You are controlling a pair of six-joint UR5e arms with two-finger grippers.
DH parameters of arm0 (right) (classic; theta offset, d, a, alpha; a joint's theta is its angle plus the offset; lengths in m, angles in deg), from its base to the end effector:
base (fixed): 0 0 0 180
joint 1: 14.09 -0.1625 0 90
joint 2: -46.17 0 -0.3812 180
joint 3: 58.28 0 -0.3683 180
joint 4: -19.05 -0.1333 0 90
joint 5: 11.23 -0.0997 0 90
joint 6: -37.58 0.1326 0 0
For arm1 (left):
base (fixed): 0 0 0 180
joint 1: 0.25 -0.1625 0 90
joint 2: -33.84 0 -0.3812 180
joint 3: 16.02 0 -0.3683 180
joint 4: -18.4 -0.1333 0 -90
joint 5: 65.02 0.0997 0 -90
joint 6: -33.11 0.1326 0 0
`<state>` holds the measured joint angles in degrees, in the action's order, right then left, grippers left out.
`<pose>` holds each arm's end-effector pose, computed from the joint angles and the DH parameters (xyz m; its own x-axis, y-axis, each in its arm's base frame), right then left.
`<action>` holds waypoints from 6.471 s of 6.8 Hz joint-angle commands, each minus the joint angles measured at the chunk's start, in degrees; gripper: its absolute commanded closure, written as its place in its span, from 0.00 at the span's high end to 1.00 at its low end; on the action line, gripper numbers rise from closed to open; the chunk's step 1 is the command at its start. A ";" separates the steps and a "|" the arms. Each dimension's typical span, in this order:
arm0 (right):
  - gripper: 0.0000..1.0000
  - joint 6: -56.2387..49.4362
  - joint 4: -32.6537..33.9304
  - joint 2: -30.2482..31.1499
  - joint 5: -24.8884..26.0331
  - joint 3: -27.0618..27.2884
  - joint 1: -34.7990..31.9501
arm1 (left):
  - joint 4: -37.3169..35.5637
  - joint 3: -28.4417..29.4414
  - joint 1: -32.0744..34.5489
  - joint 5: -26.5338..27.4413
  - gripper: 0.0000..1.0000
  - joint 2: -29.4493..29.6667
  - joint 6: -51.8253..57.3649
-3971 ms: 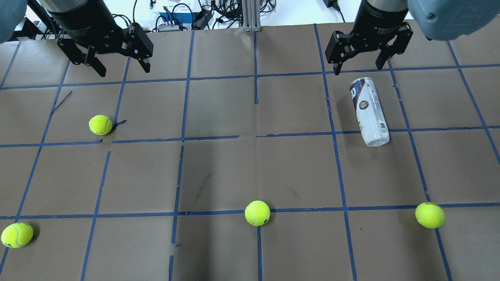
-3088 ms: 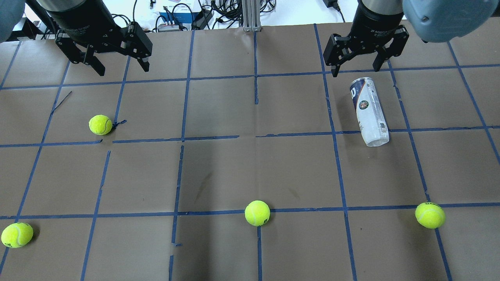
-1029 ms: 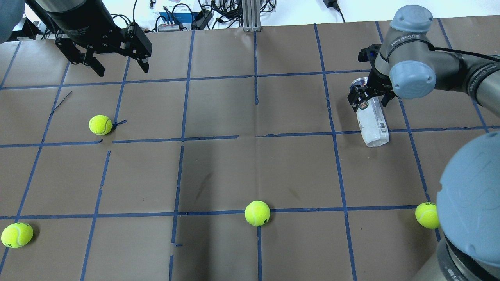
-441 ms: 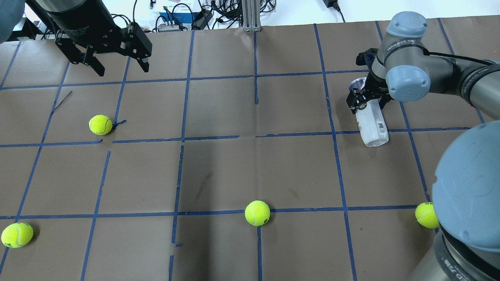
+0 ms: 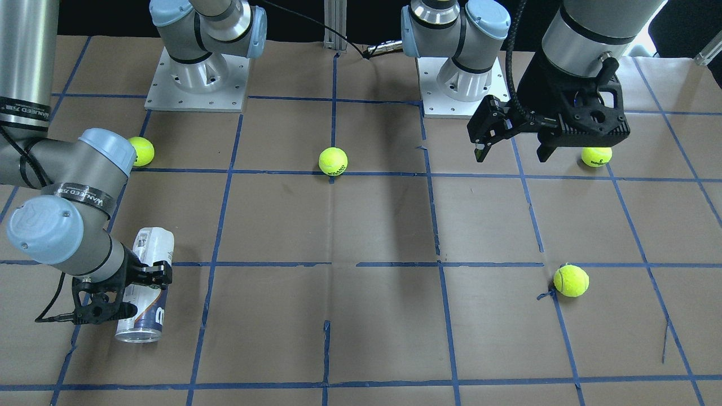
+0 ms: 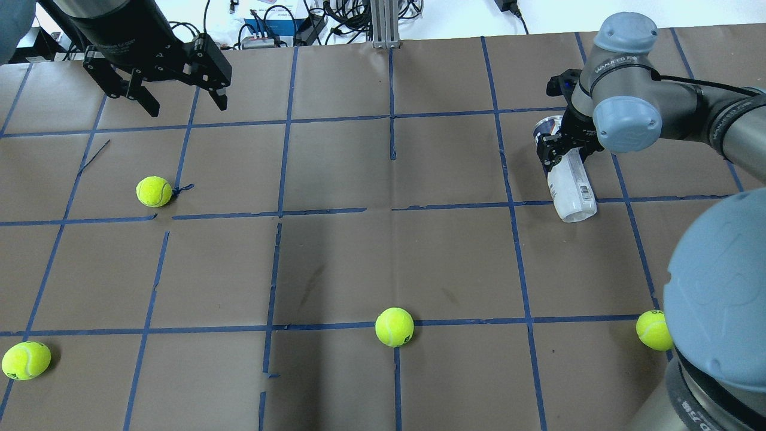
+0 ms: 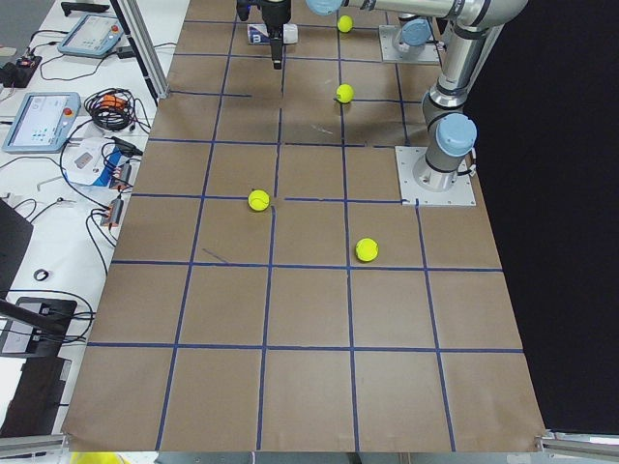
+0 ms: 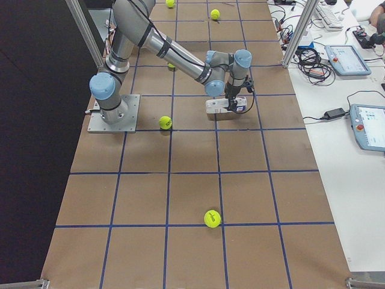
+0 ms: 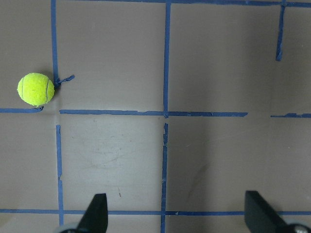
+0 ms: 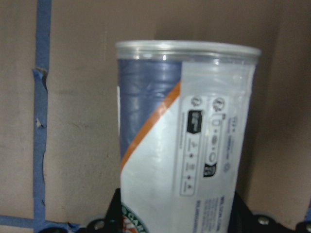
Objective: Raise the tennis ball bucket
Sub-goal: 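Lower the right gripper onto the lying tennis ball can and grasp it, then carry the can with the right gripper toward the left gripper and set it down, then open and raise the right gripper while the left gripper reaches toward the can, then grasp the open end of the can with the left gripper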
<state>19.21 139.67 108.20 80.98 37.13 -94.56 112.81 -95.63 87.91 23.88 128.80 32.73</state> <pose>0.0305 -0.5928 0.1594 -0.9877 -0.1552 0.0214 -0.1537 0.9864 0.0578 -0.1197 -0.5058 0.4463 -0.9991 -0.0384 0.0193 -0.0387 0.9991 -0.0177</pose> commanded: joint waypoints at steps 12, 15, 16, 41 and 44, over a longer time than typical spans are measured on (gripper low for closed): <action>0.73 -47.54 7.07 -13.86 -0.36 -24.13 -29.74 | 0.07 0.24 -0.53 0.31 1.00 -0.21 0.21; 0.87 -49.93 6.91 -14.66 0.43 -20.97 -29.66 | 0.07 0.16 -0.53 0.40 1.00 -0.21 0.21; 1.00 -49.84 6.90 -13.26 0.69 -19.83 -29.66 | 0.07 0.16 -0.53 0.40 1.00 -0.21 0.21; 0.99 16.34 -37.57 21.82 -1.23 -10.50 -7.51 | -47.21 -11.53 -2.91 -51.28 0.86 34.95 -0.58; 0.99 21.97 -37.74 21.64 -1.41 -10.68 -8.38 | -47.48 -11.71 -2.30 -51.55 0.17 34.25 -2.76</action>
<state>40.33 101.98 129.98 79.61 26.37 -102.63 65.57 -107.24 85.18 -27.59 163.64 31.58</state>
